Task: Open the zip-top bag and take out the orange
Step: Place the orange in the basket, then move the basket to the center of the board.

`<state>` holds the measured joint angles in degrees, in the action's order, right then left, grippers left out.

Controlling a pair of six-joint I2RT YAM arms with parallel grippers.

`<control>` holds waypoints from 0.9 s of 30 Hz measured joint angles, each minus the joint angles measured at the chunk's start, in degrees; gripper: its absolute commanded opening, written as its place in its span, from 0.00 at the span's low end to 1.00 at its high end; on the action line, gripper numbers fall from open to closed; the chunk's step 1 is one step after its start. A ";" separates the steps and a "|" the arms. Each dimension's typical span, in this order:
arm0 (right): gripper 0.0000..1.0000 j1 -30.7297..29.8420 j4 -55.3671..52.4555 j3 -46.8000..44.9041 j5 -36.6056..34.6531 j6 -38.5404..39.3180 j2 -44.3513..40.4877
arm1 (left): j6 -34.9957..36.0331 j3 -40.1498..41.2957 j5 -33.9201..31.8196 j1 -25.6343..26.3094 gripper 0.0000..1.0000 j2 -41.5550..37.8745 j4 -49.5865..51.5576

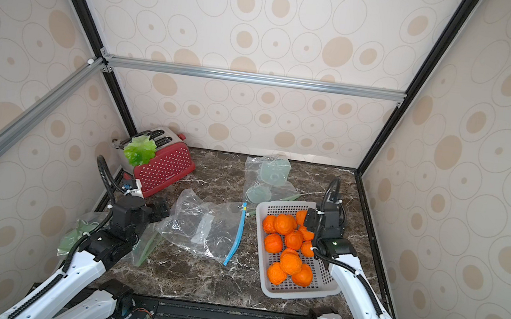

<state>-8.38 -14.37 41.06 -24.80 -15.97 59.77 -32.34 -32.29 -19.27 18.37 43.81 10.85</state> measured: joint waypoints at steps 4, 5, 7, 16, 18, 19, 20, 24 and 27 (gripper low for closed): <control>0.83 3.02 -1.99 -0.22 -0.94 -2.10 3.96 | 0.02 0.28 1.90 0.00 0.98 0.31 -0.13; 0.82 3.50 -2.40 -0.24 -0.96 -2.43 5.35 | 0.02 0.44 2.32 0.00 0.97 0.28 -0.31; 0.80 4.20 -2.97 -0.42 -0.90 -3.10 7.76 | 0.02 0.72 2.99 0.00 0.97 0.28 -0.68; 0.57 6.58 -3.37 -1.18 5.51 -4.55 11.96 | -0.04 2.97 6.10 0.00 0.93 0.26 -2.27; 0.46 6.73 -3.23 -0.98 8.13 -4.61 12.07 | -0.04 3.17 6.16 0.00 0.93 0.15 -2.32; 0.44 6.78 -3.45 -0.68 10.03 -4.81 12.28 | -0.04 3.26 6.19 0.00 0.93 0.02 -2.32; 0.44 6.78 -3.52 -0.33 12.02 -5.35 12.63 | -0.04 3.32 6.21 0.00 0.93 -0.20 -2.32; 0.43 6.34 -3.17 0.50 18.73 -7.96 15.61 | -0.02 3.39 6.16 0.00 0.93 -1.09 -2.36; 0.44 4.63 -2.47 1.46 20.76 -8.66 16.63 | 0.00 3.39 6.16 0.00 0.93 -1.05 -2.43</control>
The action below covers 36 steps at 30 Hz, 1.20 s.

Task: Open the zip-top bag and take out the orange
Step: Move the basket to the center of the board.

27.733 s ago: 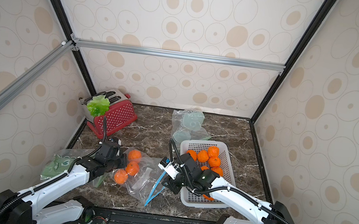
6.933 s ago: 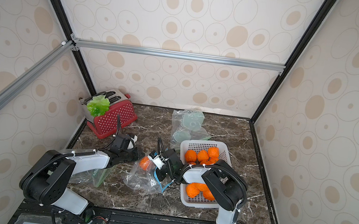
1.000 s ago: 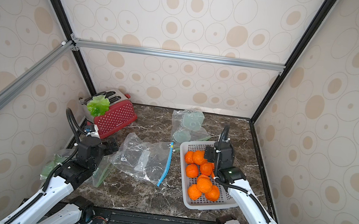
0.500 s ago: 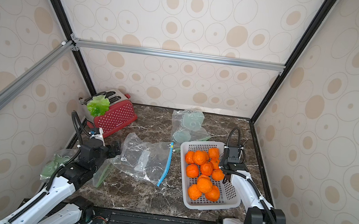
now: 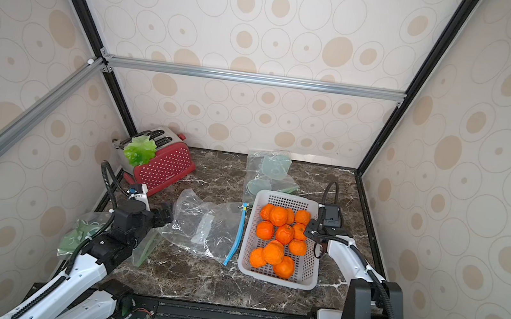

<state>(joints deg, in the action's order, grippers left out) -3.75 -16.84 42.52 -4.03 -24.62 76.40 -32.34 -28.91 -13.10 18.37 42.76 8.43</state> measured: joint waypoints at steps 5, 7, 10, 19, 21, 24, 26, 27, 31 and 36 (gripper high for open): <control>0.46 -6.01 1.57 1.31 2.62 -0.28 1.81 | 0.02 0.00 -0.04 0.00 0.93 0.94 -0.04; 0.48 -8.15 1.64 1.97 3.26 -0.46 2.51 | 0.02 0.00 -0.04 0.00 0.93 1.25 -0.04; 0.54 -9.99 1.38 2.78 4.07 -0.63 3.13 | 0.04 0.00 -0.09 0.00 0.93 1.51 -0.09; 0.88 -10.34 2.93 0.76 -1.07 6.05 -8.87 | 1.33 0.07 -2.12 0.00 0.96 1.75 -0.35; 0.88 -9.53 4.57 -0.61 -5.38 7.13 -14.19 | 2.14 0.33 -3.61 0.00 0.96 1.57 -0.72; 0.86 -4.17 6.78 -2.45 -11.58 7.06 -17.81 | 3.78 1.40 -7.50 0.00 0.97 1.05 -1.84; 0.86 0.09 8.28 -4.68 -15.23 6.86 -17.55 | 5.29 2.73 -11.23 0.00 0.97 0.76 -3.17; 0.86 1.62 8.92 -6.25 -17.09 6.71 -17.07 | 6.03 3.58 -13.29 0.00 0.98 0.76 -4.02; 0.88 2.58 11.78 -12.09 -20.76 6.75 -13.40 | 10.73 7.56 -21.05 0.00 0.99 1.09 -8.55; 0.92 2.58 18.53 -15.58 -21.66 7.39 -6.78 | 19.45 11.08 -27.54 -0.15 0.99 3.74 -18.10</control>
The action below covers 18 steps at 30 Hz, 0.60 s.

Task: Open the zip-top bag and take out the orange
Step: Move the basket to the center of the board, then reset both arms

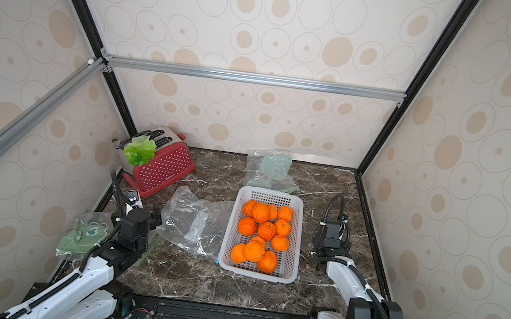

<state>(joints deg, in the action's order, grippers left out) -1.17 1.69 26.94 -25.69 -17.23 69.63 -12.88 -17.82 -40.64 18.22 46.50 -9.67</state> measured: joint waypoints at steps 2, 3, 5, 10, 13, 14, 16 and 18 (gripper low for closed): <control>0.93 0.00 2.36 -0.22 0.26 0.26 1.60 | 3.13 2.01 0.24 -1.31 0.99 2.25 -5.70; 0.93 0.00 4.35 -0.22 0.31 0.55 2.40 | 3.85 2.78 1.31 -3.04 0.99 4.33 -8.11; 0.94 0.00 8.13 -0.22 0.59 1.20 3.63 | 4.07 3.02 4.72 -7.50 0.99 9.57 -11.50; 0.96 0.00 20.37 -1.42 2.58 3.74 6.64 | 4.07 0.85 12.70 -16.00 0.99 22.43 -17.53; 0.96 -0.52 27.36 -2.97 3.37 6.36 8.31 | 4.28 -0.74 17.84 -18.38 0.99 28.11 -23.45; 0.96 -0.79 31.04 -4.11 3.58 7.34 9.03 | 4.81 -1.27 19.45 -18.73 0.99 29.53 -25.14; 0.96 -1.14 36.89 -6.05 4.13 8.63 10.80 | 5.75 -1.40 22.51 -19.08 0.99 31.82 -29.20; 0.96 -1.64 40.79 -7.26 4.59 10.12 13.14 | 7.32 -1.49 26.64 -19.15 0.99 35.52 -34.14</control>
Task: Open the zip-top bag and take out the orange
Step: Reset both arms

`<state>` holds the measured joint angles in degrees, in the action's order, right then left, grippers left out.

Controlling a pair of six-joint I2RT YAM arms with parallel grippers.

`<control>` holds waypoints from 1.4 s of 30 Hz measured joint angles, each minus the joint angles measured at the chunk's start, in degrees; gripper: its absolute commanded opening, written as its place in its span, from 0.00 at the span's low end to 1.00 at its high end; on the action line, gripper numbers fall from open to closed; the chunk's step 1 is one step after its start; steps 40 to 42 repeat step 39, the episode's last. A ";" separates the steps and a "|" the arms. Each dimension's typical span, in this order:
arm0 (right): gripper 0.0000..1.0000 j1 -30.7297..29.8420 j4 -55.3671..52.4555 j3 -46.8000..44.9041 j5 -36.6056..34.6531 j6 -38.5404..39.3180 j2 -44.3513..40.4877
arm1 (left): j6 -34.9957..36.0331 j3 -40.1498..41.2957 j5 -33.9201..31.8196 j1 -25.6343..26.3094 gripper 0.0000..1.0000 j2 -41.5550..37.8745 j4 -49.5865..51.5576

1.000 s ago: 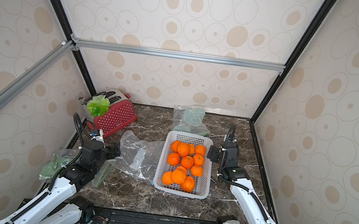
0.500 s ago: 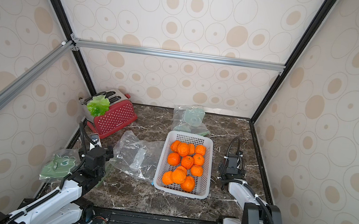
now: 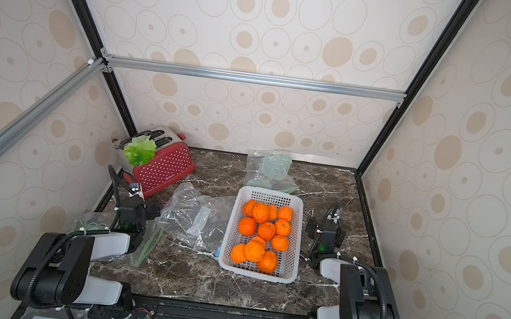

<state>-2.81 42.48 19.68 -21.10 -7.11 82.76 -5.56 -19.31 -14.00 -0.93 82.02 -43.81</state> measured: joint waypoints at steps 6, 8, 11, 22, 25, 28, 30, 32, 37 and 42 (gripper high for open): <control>0.95 -0.98 9.64 -0.79 2.03 2.71 3.17 | 2.58 -0.55 6.82 0.00 0.99 6.29 -4.55; 0.95 -1.07 11.56 -1.11 2.38 3.23 5.46 | 2.69 -1.64 7.50 -0.15 0.99 6.29 -4.15; 0.95 -1.09 11.52 -1.05 3.04 3.67 5.90 | 2.73 -3.43 8.74 -0.59 0.99 6.29 -4.09; 0.99 -1.31 7.65 2.38 3.17 4.57 6.14 | 2.69 -4.22 11.43 -1.73 0.99 6.29 -3.74; 0.98 -1.33 7.28 2.38 3.13 4.68 6.14 | 2.69 -4.22 11.52 -1.73 0.99 6.29 -3.72; 0.98 -1.33 7.32 2.38 3.13 4.83 6.16 | 2.71 -4.22 11.56 -1.73 0.99 6.29 -3.72; 0.99 -1.33 7.21 2.38 3.10 4.83 6.16 | 2.69 -4.22 11.56 -1.73 0.99 6.29 -3.72; 0.98 -1.33 7.23 2.38 3.10 4.85 6.16 | 2.69 -4.22 11.58 -1.73 0.99 6.29 -3.72; 0.99 -1.33 7.23 2.38 3.10 4.87 6.16 | 2.71 -4.52 11.58 -1.75 0.99 6.51 -3.23; 0.99 -1.36 7.23 2.38 3.10 4.87 6.16 | 2.71 -4.52 11.43 -1.68 0.99 6.51 -3.23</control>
